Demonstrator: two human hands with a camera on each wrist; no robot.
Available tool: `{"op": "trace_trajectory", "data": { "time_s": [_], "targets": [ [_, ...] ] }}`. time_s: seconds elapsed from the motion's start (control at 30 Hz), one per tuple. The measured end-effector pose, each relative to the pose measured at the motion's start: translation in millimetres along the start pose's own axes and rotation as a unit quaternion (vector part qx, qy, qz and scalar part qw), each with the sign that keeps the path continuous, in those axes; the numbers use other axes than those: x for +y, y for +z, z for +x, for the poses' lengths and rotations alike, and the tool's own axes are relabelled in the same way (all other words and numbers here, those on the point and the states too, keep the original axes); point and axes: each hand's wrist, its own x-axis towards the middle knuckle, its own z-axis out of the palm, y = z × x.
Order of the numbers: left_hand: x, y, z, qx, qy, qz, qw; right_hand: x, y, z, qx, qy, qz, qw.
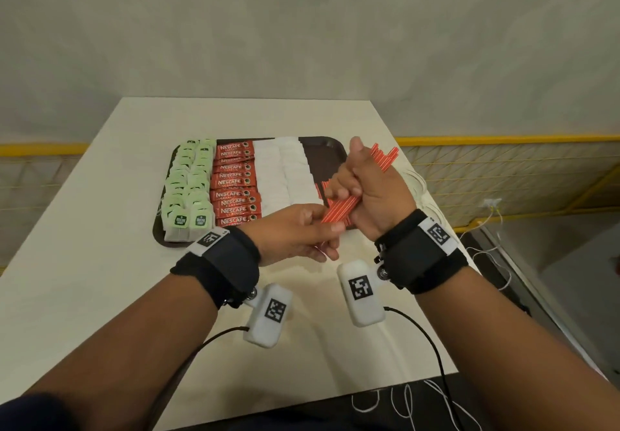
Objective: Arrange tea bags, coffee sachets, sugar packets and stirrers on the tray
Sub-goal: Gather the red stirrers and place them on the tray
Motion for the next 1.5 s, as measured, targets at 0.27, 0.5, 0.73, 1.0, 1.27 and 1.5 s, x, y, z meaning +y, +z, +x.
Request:
{"op": "trace_trajectory", "data": {
  "time_s": [0.27, 0.5, 0.73, 1.0, 1.27, 1.5],
  "targets": [
    [5, -26, 13, 0.093, -0.035, -0.286, 0.953, 3, 40, 17, 0.057, -0.076, -0.060, 0.994],
    [1, -37, 1, 0.093, -0.020, -0.419, 0.903, 26, 54, 7, 0.027, -0.009, -0.186, 0.982],
    [-11, -43, -11, 0.024, 0.010, -0.220, 0.975, 19, 46, 15, 0.065, -0.013, -0.253, 0.965],
    [-3, -40, -13, 0.079, 0.033, 0.081, 0.993, 35, 42, 24, 0.070, 0.060, -0.245, 0.965],
    [-10, -48, -15, 0.088, -0.027, 0.060, 0.994, 13, 32, 37, 0.142, -0.007, -0.277, 0.950],
    [-7, -47, -5, 0.102, -0.026, 0.166, 0.981, 7, 30, 30, 0.032, -0.004, -0.475, 0.879]
  ]
}}
